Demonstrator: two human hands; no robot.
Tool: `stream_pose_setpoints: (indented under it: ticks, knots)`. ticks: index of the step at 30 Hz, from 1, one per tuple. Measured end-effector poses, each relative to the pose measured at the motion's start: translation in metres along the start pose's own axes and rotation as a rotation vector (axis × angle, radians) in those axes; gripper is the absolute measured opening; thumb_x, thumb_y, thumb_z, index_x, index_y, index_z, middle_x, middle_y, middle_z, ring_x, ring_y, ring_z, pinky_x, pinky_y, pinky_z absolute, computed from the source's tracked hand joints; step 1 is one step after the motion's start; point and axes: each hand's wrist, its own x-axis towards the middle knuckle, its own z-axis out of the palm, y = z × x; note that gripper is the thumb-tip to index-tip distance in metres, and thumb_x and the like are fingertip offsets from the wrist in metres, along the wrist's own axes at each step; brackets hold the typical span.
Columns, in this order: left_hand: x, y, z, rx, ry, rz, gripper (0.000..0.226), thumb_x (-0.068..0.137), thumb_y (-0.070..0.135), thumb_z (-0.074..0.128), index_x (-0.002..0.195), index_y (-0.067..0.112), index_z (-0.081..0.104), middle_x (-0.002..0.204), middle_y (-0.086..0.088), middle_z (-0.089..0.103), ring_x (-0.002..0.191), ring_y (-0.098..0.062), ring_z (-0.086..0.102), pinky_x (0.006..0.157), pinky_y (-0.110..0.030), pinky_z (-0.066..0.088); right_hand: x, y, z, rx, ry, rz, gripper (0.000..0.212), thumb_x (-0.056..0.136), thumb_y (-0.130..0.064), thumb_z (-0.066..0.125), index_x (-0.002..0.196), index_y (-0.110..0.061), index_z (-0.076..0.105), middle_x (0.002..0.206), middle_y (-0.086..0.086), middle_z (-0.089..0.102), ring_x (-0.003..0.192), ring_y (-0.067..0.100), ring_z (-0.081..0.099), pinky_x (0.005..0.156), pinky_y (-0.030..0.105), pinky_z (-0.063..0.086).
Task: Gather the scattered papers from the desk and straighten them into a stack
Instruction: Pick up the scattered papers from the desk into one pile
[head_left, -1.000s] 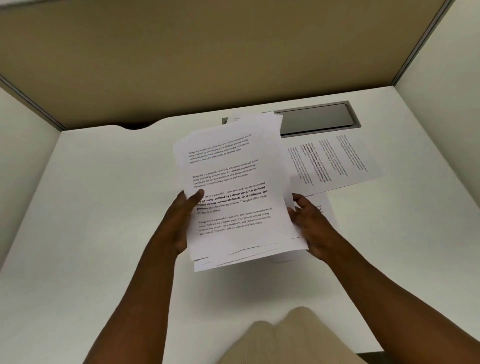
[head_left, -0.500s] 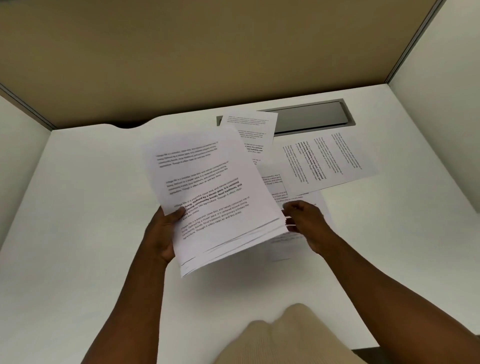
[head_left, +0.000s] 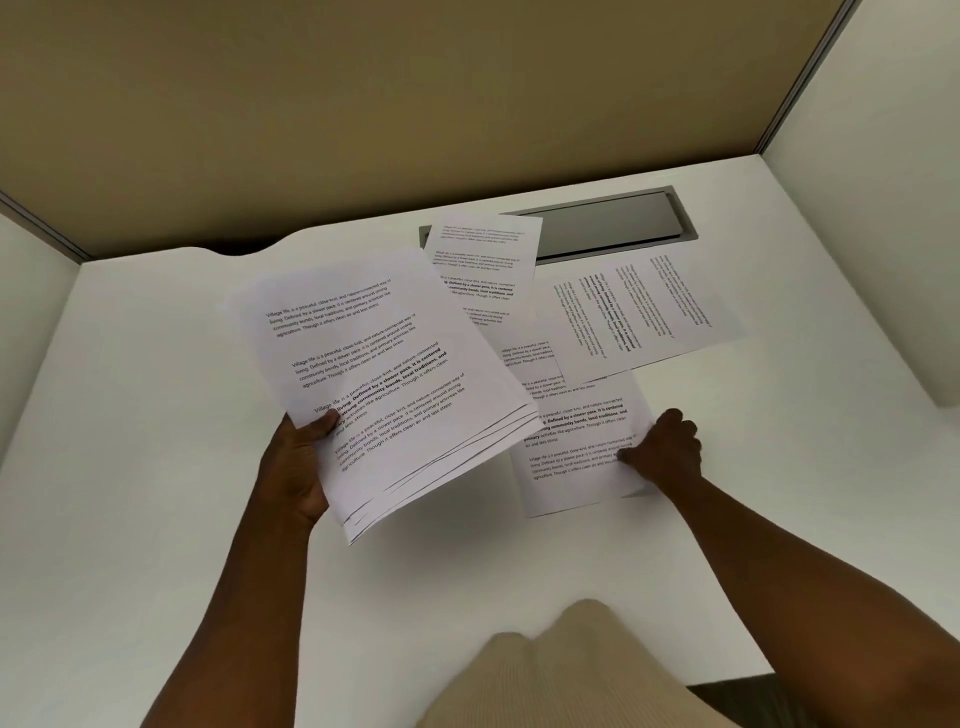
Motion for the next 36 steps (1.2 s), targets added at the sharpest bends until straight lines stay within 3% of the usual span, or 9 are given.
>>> stream_pose_setpoints:
  ticks: [4,11,16,19,24,28,32,34,36]
  knots:
    - [-0.001,0.001,0.002,-0.003,-0.019,0.001,0.047,0.096,-0.002,0.045,0.139,0.015,0.052,0.127,-0.012,0.066,0.101,-0.025,0.071,0.084,-0.040,0.059,0.002,-0.005,-0.001,-0.012,-0.051,0.011,0.063,0.073,-0.018,0.078,0.120,-0.001,0.039,0.120,0.020,0.057,0.114,0.040,0.055,0.092,0.043,0.046]
    - [-0.003,0.000,-0.004,0.021,0.006,0.012,0.048,0.095,-0.002,0.047,0.139,0.016,0.051,0.124,-0.010,0.067,0.100,-0.024,0.071,0.082,-0.039,0.060,-0.008,-0.004,-0.015,0.050,0.053,-0.114,0.032,0.089,-0.025,0.060,0.111,-0.002,0.058,0.115,0.020,0.064,0.107,0.038,0.059,0.089,0.041,0.047]
    - [-0.001,-0.003,-0.009,0.039,0.005,0.005,0.049,0.094,-0.001,0.048,0.140,0.017,0.051,0.130,-0.013,0.063,0.110,-0.030,0.065,0.088,-0.043,0.057,-0.035,-0.030,-0.067,0.045,-0.033,-0.304,0.018,0.086,-0.021,0.062,0.086,-0.004,0.060,0.087,0.011,0.065,0.072,0.028,0.064,0.062,0.041,0.058]
    - [0.003,-0.005,-0.012,0.037,-0.002,-0.002,0.052,0.092,-0.001,0.051,0.140,0.018,0.050,0.134,-0.014,0.060,0.119,-0.034,0.060,0.090,-0.046,0.055,-0.057,-0.055,-0.111,0.056,-0.088,-0.355,0.016,0.083,-0.019,0.065,0.089,-0.005,0.062,0.087,0.008,0.061,0.065,0.019,0.060,0.047,0.028,0.050]
    - [0.003,-0.007,-0.012,0.032,0.011,-0.019,0.051,0.092,-0.003,0.049,0.139,0.017,0.050,0.133,-0.015,0.061,0.118,-0.034,0.061,0.087,-0.044,0.057,-0.102,-0.092,-0.184,-0.150,-0.076,-0.542,0.007,0.088,-0.025,0.061,0.093,-0.020,0.060,0.094,0.002,0.062,0.072,0.017,0.058,0.048,0.022,0.042]
    - [0.000,-0.010,-0.012,0.032,0.046,-0.019,0.051,0.092,-0.005,0.049,0.139,0.016,0.050,0.133,-0.015,0.061,0.112,-0.031,0.064,0.078,-0.039,0.060,-0.140,-0.105,-0.221,-0.250,0.092,-0.717,0.007,0.091,-0.035,0.059,0.088,-0.030,0.054,0.084,-0.003,0.058,0.065,0.010,0.050,0.051,0.021,0.034]
    - [-0.003,-0.014,-0.012,0.047,0.033,-0.023,0.051,0.092,-0.006,0.048,0.140,0.014,0.049,0.131,-0.016,0.062,0.105,-0.030,0.066,0.074,-0.038,0.061,-0.159,-0.107,-0.235,0.059,0.281,-0.892,0.011,0.086,-0.038,0.065,0.082,-0.032,0.057,0.077,-0.006,0.065,0.070,0.019,0.060,0.057,0.024,0.044]
    - [-0.003,-0.017,-0.010,0.053,0.039,-0.022,0.051,0.092,-0.006,0.049,0.139,0.014,0.049,0.132,-0.016,0.061,0.106,-0.030,0.065,0.079,-0.040,0.060,-0.157,-0.110,-0.235,0.370,0.238,-0.933,0.010,0.081,-0.044,0.068,0.080,-0.037,0.061,0.074,-0.011,0.071,0.071,0.018,0.067,0.063,0.027,0.052]
    - [-0.004,-0.019,-0.007,0.040,0.025,-0.029,0.050,0.093,-0.005,0.050,0.139,0.013,0.049,0.131,-0.017,0.061,0.108,-0.031,0.064,0.082,-0.041,0.059,-0.150,-0.112,-0.227,0.643,0.168,-0.927,0.007,0.080,-0.037,0.069,0.077,-0.038,0.063,0.073,-0.016,0.073,0.067,0.009,0.069,0.064,0.029,0.054]
